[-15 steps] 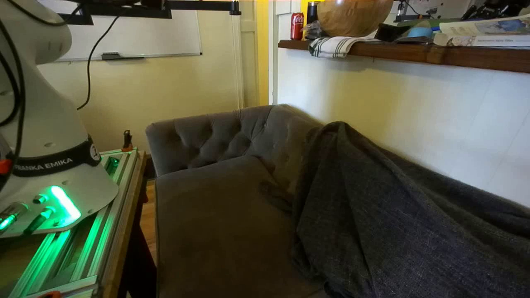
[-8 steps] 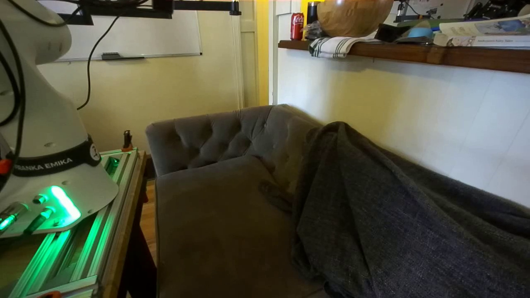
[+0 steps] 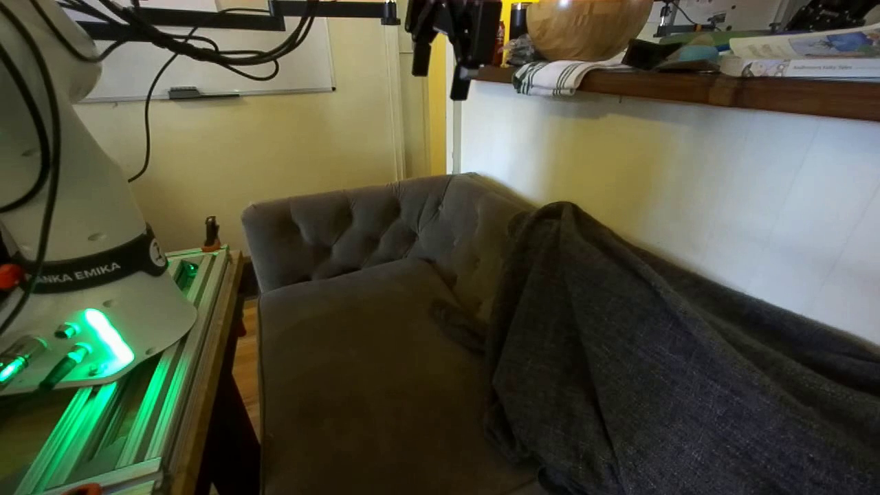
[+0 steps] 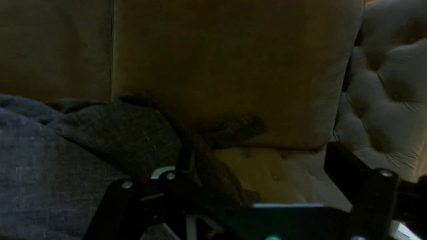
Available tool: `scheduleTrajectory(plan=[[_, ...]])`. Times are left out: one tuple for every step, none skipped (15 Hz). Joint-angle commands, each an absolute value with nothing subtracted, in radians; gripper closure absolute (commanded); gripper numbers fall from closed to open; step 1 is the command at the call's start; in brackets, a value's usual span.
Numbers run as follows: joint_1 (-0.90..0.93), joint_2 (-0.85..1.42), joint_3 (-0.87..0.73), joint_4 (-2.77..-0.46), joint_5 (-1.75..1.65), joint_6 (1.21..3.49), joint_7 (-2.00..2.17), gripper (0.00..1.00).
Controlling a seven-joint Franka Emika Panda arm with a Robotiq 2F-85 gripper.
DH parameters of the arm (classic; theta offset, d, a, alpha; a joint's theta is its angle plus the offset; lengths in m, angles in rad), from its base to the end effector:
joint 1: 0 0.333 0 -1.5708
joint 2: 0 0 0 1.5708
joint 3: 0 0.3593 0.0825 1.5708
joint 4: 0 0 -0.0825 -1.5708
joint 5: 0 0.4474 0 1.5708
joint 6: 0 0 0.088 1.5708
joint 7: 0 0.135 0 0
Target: Pull the blanket to the left
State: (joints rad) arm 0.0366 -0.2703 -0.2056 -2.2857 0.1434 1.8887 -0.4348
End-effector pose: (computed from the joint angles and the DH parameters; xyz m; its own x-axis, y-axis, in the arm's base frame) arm 0.4892 -0.0710 0.4372 0.9730 0.2258 -0.0473 0.2101 -0.9519 -0.2231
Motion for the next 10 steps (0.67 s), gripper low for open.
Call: scheduleTrajectory(plan=[[0.045, -0.083, -0.146, -2.186, 0.143, 2.039, -0.513, 0.0], [0.045, -0.04, -0.122, -2.177, 0.132, 2.107, -0.505, 0.0], [0.045, -0.001, -0.103, -2.166, 0.137, 2.159, -0.511, 0.0], [0.041, 0.04, -0.088, -2.149, 0.14, 2.173, -0.513, 0.0], [0.023, -0.038, -0.085, -2.202, 0.144, 2.144, -0.488, 0.0], [0.022, 0.0, -0.071, -2.188, 0.142, 2.166, -0.488, 0.0], [0.021, 0.027, -0.062, -2.177, 0.142, 2.178, -0.488, 0.0], [0.019, 0.043, -0.06, -2.166, 0.141, 2.179, -0.488, 0.0], [0.018, 0.049, -0.059, -2.161, 0.141, 2.18, -0.49, 0.0], [0.017, 0.049, -0.06, -2.157, 0.141, 2.18, -0.492, 0.0]])
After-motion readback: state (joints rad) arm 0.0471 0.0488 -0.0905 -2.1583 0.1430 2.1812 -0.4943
